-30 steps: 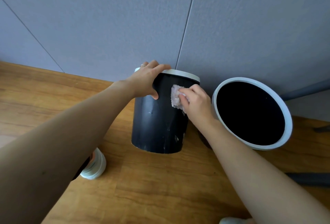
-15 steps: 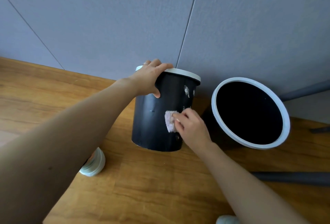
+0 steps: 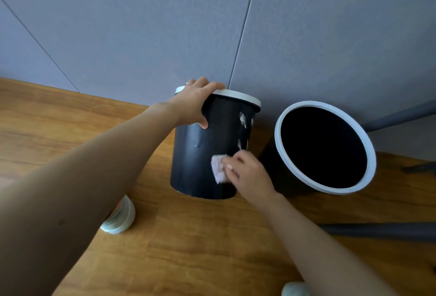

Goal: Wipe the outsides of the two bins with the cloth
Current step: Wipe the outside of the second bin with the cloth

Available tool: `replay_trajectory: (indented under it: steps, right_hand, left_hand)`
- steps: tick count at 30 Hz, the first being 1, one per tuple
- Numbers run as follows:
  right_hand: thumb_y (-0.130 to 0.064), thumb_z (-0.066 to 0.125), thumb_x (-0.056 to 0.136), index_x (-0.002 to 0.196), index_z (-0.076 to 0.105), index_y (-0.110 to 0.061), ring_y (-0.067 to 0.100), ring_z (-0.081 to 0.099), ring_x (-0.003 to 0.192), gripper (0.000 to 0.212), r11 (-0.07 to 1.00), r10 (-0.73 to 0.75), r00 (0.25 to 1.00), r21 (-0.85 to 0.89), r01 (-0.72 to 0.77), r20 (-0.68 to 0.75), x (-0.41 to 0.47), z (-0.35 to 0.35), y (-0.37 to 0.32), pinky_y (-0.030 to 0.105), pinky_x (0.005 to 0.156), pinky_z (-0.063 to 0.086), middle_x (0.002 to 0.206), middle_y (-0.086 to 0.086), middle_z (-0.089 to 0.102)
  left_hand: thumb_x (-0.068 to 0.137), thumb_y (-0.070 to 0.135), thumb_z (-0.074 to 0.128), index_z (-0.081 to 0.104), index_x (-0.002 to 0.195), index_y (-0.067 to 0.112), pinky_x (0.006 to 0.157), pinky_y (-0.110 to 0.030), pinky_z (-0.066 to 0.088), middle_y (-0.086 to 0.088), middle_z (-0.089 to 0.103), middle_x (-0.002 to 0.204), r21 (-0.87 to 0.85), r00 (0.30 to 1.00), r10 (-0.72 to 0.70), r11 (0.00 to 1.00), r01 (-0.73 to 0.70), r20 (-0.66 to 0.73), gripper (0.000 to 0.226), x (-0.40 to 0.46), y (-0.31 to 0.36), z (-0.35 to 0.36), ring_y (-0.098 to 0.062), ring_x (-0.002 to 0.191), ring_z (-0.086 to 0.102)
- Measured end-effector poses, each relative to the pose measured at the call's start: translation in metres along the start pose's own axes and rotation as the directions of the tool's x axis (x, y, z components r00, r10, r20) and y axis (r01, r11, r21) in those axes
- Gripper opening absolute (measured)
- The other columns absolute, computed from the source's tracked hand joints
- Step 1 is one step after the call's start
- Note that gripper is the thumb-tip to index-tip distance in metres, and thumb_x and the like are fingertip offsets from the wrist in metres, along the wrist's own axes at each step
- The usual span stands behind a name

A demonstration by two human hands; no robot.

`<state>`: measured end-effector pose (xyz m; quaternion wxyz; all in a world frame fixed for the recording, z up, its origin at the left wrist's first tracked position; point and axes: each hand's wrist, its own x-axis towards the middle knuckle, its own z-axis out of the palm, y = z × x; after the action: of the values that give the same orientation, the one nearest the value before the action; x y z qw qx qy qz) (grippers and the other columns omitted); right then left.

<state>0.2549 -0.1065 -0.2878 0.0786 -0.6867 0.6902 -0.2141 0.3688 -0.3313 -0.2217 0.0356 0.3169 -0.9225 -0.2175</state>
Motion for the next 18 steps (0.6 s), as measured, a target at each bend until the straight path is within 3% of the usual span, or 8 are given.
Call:
replay_trajectory:
  steps: [3, 6, 9, 15, 18]
  right_hand:
    - [-0.007, 0.062, 0.092, 0.108, 0.07, -0.004, 0.02, 0.056, 0.085, 0.019, 0.993, 0.116, 0.978, 0.04, -0.111, -0.172, 0.016, -0.007, 0.009, 0.028, 0.073, 0.051, 0.093, 0.009, 0.059]
    - [-0.009, 0.06, 0.092, 0.108, 0.068, -0.008, 0.016, 0.054, 0.085, 0.017, 0.993, 0.108, 0.989, 0.049, -0.103, -0.099, 0.003, 0.003, 0.004, 0.026, 0.073, 0.052, 0.095, 0.004, 0.056]
    - [-0.009, 0.062, 0.091, 0.101, 0.069, -0.01, 0.013, 0.052, 0.078, 0.012, 0.998, -0.001, 1.0, 0.069, 0.0, 0.014, -0.025, 0.016, -0.006, 0.018, 0.065, 0.046, 0.089, 0.001, 0.054]
    - [-0.009, 0.06, 0.091, 0.1, 0.071, -0.008, 0.017, 0.057, 0.077, 0.014, 0.995, -0.085, 0.996, 0.052, 0.086, -0.016, -0.027, 0.016, -0.002, 0.024, 0.061, 0.052, 0.086, 0.005, 0.061]
    - [-0.009, 0.063, 0.09, 0.102, 0.071, -0.009, 0.017, 0.057, 0.078, 0.014, 0.994, -0.102, 0.995, 0.047, 0.102, -0.007, -0.028, 0.018, -0.002, 0.023, 0.062, 0.052, 0.087, 0.004, 0.061]
  left_hand:
    - [0.053, 0.02, 0.09, 0.032, 0.138, 0.039, 0.096, -0.045, 0.04, 0.0, 0.039, 0.122, -0.008, 1.0, -0.01, 1.0, 0.01, 0.009, 0.104, -0.001, 0.0, -0.001, -0.028, 0.115, 0.033]
    - [0.053, 0.019, 0.09, 0.033, 0.137, 0.039, 0.096, -0.045, 0.04, 0.002, 0.038, 0.119, -0.016, 1.0, -0.018, 1.0, 0.018, 0.012, 0.104, 0.001, 0.0, -0.003, -0.028, 0.116, 0.032]
    - [0.052, 0.02, 0.088, 0.036, 0.134, 0.04, 0.093, -0.043, 0.04, 0.004, 0.036, 0.115, -0.033, 0.999, -0.048, 0.998, 0.048, 0.005, 0.099, 0.002, -0.003, -0.003, -0.027, 0.114, 0.031]
    - [0.056, 0.038, 0.087, 0.043, 0.122, 0.029, 0.09, -0.042, 0.038, 0.003, 0.042, 0.111, -0.136, 0.988, -0.138, 0.982, 0.129, -0.064, 0.08, 0.007, 0.0, 0.004, -0.027, 0.111, 0.031]
    - [0.059, 0.036, 0.087, 0.044, 0.118, 0.027, 0.086, -0.04, 0.035, 0.0, 0.047, 0.105, -0.166, 0.986, -0.158, 0.975, 0.148, -0.048, 0.073, 0.011, -0.001, 0.001, -0.029, 0.11, 0.033]
